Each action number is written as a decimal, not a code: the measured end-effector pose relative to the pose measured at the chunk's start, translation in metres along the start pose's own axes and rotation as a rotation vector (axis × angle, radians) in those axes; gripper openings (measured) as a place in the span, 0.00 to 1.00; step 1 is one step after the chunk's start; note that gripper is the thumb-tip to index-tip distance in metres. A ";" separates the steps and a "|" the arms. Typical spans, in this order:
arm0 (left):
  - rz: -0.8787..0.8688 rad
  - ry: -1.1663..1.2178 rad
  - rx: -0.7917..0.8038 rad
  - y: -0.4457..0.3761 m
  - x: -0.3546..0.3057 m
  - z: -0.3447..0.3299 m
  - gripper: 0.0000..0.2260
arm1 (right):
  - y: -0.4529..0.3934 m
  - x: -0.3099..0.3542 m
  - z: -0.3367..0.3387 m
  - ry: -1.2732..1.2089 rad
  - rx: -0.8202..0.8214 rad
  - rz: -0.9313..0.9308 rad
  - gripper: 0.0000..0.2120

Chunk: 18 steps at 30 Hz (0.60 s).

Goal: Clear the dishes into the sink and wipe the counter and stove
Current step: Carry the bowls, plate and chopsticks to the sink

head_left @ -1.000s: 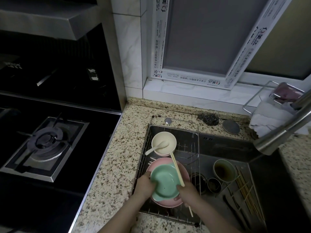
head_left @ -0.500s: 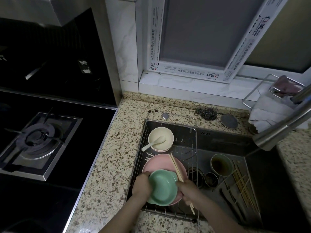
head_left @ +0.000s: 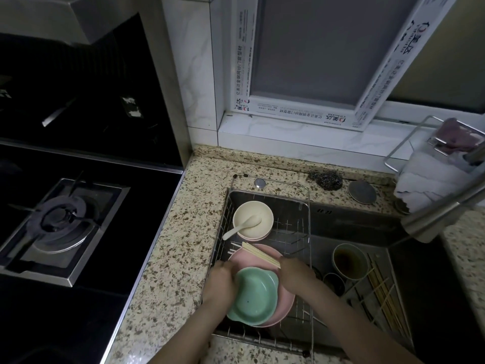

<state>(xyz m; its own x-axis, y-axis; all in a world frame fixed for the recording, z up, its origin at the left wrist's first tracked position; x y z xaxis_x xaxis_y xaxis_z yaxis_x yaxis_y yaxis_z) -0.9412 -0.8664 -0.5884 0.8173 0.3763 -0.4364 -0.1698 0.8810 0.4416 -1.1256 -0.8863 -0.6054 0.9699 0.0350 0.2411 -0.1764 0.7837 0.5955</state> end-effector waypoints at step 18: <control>-0.127 0.106 0.012 -0.001 -0.015 0.016 0.14 | -0.049 0.012 -0.007 0.230 0.009 0.106 0.13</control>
<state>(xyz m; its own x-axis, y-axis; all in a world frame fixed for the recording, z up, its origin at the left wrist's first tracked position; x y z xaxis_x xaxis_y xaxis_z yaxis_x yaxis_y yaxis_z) -0.9448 -0.8774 -0.5696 0.7690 0.2906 -0.5694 -0.0615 0.9202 0.3866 -1.1042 -0.9199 -0.6373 0.9585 0.2577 0.1221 -0.2794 0.7626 0.5834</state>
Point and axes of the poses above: each hand's wrist, its own y-axis away from the middle knuckle, its own z-axis out of the back of the hand, x = y × z, the point moved 10 cm from there along -y, towards the middle knuckle, and after that the axes turned 8 degrees about z, right-handed, at the moved point
